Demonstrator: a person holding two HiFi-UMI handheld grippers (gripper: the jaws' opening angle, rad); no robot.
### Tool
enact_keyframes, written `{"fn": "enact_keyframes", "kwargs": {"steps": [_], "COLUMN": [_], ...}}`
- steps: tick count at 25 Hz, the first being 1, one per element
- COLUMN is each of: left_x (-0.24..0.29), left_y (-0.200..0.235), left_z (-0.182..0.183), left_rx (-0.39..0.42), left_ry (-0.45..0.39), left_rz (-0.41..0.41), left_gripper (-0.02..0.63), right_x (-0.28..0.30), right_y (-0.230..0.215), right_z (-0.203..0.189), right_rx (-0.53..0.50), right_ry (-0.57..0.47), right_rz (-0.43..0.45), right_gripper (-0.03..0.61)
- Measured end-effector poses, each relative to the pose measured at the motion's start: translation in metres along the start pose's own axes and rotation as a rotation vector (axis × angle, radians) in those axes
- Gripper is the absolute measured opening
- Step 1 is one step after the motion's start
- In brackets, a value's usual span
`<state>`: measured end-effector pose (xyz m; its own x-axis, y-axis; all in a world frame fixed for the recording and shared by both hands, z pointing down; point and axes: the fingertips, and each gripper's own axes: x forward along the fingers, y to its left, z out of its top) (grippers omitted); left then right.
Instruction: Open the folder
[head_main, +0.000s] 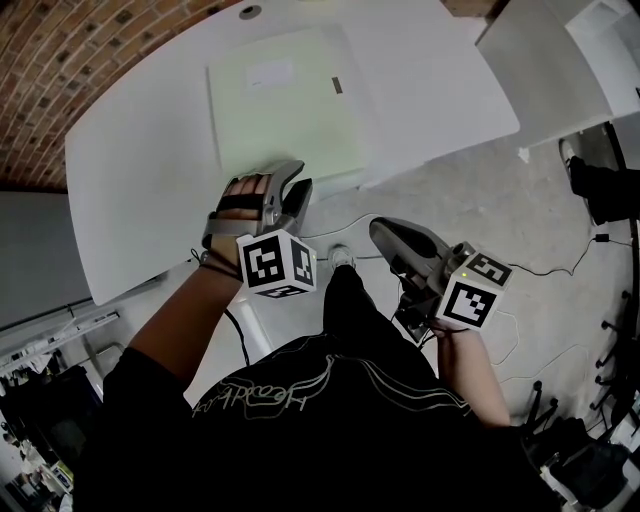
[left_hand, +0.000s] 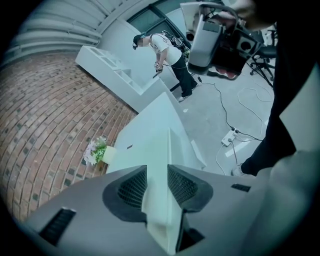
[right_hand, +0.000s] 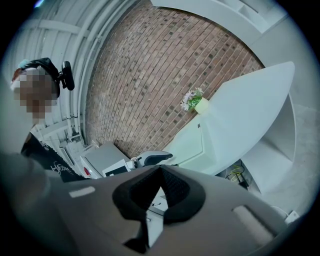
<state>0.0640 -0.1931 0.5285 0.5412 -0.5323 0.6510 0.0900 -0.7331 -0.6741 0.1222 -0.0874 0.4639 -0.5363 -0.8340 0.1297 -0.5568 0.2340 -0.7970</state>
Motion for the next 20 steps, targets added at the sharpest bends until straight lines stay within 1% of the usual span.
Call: {"fn": "enact_keyframes", "kwargs": {"steps": [3, 6, 9, 10, 14, 16, 20], "left_x": [0.001, 0.001, 0.001, 0.001, 0.002, 0.002, 0.000], "left_y": [-0.001, -0.003, -0.006, -0.006, -0.007, -0.006, -0.005], "left_z": [0.000, 0.000, 0.002, 0.003, 0.002, 0.003, 0.005], "left_rx": [0.004, 0.013, 0.032, 0.036, 0.028, 0.025, 0.009], "left_ry": [0.000, 0.002, 0.002, 0.004, 0.015, 0.016, 0.017], "left_rz": [-0.018, -0.035, -0.033, -0.032, -0.045, -0.050, -0.061], "left_gripper": [0.122, 0.101, 0.044, 0.035, 0.034, 0.031, 0.028], "right_x": [0.002, 0.004, 0.006, 0.007, 0.010, 0.013, 0.019], "right_y": [-0.003, -0.006, -0.009, -0.010, -0.014, -0.017, -0.029], "right_z": [0.000, -0.001, 0.002, 0.002, 0.005, 0.007, 0.005], "right_rx": [0.002, 0.001, -0.007, -0.011, -0.020, -0.046, -0.159], "right_ry": [0.001, 0.008, 0.013, 0.015, 0.024, 0.037, 0.087], "right_rz": [-0.003, -0.006, -0.012, -0.015, -0.023, -0.033, -0.076], "right_gripper": [0.002, 0.002, 0.002, 0.002, 0.002, 0.002, 0.002]}}
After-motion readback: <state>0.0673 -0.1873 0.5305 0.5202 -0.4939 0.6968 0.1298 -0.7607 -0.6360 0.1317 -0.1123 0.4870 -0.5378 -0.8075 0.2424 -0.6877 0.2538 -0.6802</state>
